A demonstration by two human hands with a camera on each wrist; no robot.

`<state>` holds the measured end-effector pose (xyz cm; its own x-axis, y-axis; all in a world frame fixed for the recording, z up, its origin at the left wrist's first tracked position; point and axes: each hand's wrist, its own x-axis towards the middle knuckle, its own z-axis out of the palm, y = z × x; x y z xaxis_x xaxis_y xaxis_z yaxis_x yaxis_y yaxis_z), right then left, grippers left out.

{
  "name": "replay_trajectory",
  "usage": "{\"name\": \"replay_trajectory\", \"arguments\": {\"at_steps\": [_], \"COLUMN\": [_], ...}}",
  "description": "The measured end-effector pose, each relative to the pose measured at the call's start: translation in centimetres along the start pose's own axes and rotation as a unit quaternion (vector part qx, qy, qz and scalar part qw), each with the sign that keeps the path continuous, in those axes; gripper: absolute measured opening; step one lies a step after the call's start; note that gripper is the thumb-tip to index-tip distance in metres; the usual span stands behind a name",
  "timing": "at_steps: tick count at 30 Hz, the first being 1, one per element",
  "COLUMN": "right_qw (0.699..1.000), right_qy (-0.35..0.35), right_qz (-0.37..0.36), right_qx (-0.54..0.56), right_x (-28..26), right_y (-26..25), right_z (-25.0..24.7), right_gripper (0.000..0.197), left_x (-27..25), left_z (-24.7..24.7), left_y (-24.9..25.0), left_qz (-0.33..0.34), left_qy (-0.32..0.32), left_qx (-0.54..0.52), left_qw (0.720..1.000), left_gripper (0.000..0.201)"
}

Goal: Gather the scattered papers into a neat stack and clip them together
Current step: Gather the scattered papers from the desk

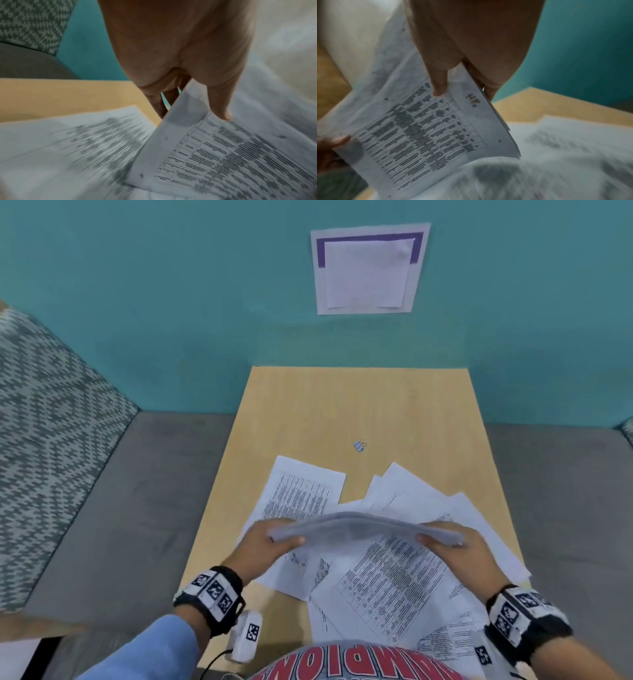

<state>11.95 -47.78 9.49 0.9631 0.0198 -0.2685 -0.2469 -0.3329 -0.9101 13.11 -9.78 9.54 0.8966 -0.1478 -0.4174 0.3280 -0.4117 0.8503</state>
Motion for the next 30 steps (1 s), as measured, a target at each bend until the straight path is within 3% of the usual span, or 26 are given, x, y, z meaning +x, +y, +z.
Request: {"name": "replay_trajectory", "arguments": {"at_steps": [2,5,7,9,13,16,18,21,25,27,30], "right_qw": [0.999,0.997,0.996,0.994,0.998,0.999,0.998,0.997,0.995,0.997,0.995], "right_qy": [0.002,0.038,0.070,0.098,0.050,0.025,0.045,0.074,0.098,0.061,0.042], "right_qz": [0.031,0.059,0.049,0.009,0.010,0.041,0.042,0.023,-0.023,-0.028,-0.011], "right_qx": [-0.021,-0.011,0.018,0.053,0.024,-0.020,-0.034,-0.003,0.011,-0.024,-0.088], "right_x": [0.2,0.9,0.8,0.3,-0.3,-0.1,0.4,0.5,0.0,-0.1,0.1], "right_y": [2.2,2.4,1.4,0.3,1.2,2.2,2.1,1.1,0.9,1.6,2.1], "right_z": [0.6,0.4,-0.2,-0.7,-0.3,0.3,0.4,-0.2,-1.0,-1.0,-1.1], "right_gripper": [0.025,0.003,0.010,0.011,0.023,0.024,0.020,0.004,0.025,0.037,0.033], "left_x": [0.9,1.5,1.4,1.3,1.5,1.7,1.9,1.9,1.6,1.6,1.7], "left_z": [1.2,1.3,0.9,0.5,0.5,1.0,0.9,0.3,-0.1,0.2,0.6], "left_y": [-2.5,-2.4,-0.9,0.3,-0.7,-2.1,-1.9,-0.6,0.0,-0.7,-1.5], "left_qz": [-0.015,-0.020,0.013,0.039,0.007,-0.046,-0.034,-0.003,0.059,0.052,0.044], "left_qy": [-0.014,0.046,0.087,0.107,0.042,0.032,0.058,0.092,0.095,0.071,0.049], "left_qx": [0.051,0.011,-0.051,-0.107,-0.092,-0.029,-0.024,-0.057,-0.033,-0.019,0.036], "left_qw": [0.999,0.999,0.995,0.988,0.995,0.998,0.997,0.994,0.993,0.996,0.997], "left_gripper": [0.037,0.021,0.004,0.013,0.039,0.025,0.014,0.017,0.021,0.027,0.024]}}
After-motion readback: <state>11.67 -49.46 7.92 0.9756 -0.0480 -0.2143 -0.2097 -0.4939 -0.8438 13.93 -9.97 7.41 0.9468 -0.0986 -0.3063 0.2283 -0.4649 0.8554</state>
